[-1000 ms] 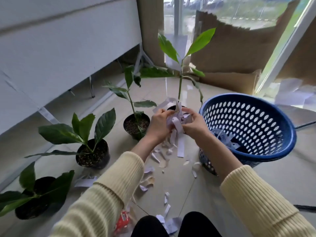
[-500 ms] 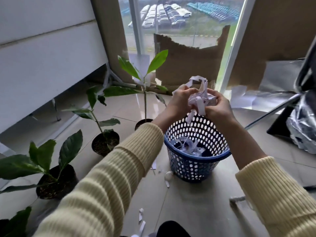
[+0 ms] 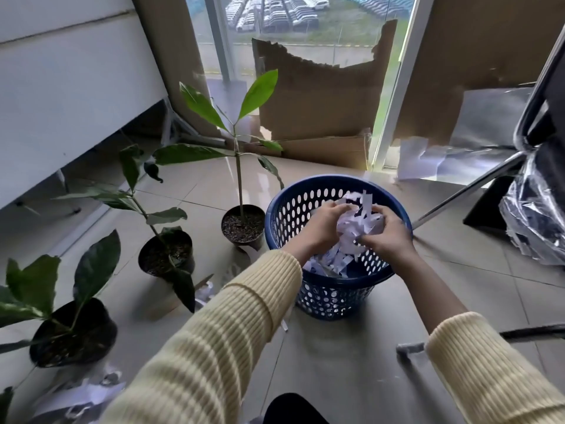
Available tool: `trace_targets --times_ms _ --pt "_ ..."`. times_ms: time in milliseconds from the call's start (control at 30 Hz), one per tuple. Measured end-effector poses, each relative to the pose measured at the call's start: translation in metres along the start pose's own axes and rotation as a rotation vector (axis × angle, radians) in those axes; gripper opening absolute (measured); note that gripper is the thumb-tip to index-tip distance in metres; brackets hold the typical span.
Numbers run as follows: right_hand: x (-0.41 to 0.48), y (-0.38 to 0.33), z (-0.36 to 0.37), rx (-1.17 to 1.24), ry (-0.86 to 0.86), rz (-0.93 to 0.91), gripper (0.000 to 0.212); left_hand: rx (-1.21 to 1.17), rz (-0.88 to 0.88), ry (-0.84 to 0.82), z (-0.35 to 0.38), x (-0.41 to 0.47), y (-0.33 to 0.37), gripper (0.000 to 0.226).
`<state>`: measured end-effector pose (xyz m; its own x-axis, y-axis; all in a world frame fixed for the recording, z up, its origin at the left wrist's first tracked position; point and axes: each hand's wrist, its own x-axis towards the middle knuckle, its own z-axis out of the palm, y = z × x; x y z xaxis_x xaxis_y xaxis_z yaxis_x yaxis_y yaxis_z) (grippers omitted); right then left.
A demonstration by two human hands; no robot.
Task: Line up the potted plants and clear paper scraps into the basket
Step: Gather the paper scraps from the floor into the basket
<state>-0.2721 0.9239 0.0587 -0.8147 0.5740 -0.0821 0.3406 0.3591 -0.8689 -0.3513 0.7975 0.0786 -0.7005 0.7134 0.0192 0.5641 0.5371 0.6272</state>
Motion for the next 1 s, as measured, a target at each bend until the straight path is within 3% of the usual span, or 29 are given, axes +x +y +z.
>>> trace_targets --times_ms 167,367,500,600,733,867,1000 --pt "-0.002 0.007 0.012 -0.210 -0.025 -0.085 0.078 0.115 -0.065 -0.121 0.002 -0.009 -0.025 0.071" --pt "-0.004 0.005 0.020 -0.246 -0.074 -0.056 0.090 0.229 -0.048 -0.183 -0.005 -0.016 -0.032 0.085" --pt "-0.007 -0.002 0.022 -0.245 -0.060 -0.068 0.090 0.195 -0.042 -0.190 -0.009 -0.020 -0.034 0.077" --pt "-0.012 -0.012 0.026 -0.229 -0.001 -0.124 0.077 0.171 -0.009 -0.085 -0.015 -0.026 -0.036 0.055" --pt "-0.023 -0.034 0.045 -0.108 0.120 -0.241 0.058 0.060 -0.012 0.189 -0.022 -0.043 -0.047 0.031" --pt "-0.042 -0.060 0.080 0.064 0.110 -0.363 0.046 0.023 -0.055 0.479 -0.033 -0.071 -0.071 0.028" --pt "-0.063 -0.078 0.128 0.148 -0.005 -0.480 0.038 0.044 -0.153 0.711 -0.046 -0.109 -0.107 0.031"
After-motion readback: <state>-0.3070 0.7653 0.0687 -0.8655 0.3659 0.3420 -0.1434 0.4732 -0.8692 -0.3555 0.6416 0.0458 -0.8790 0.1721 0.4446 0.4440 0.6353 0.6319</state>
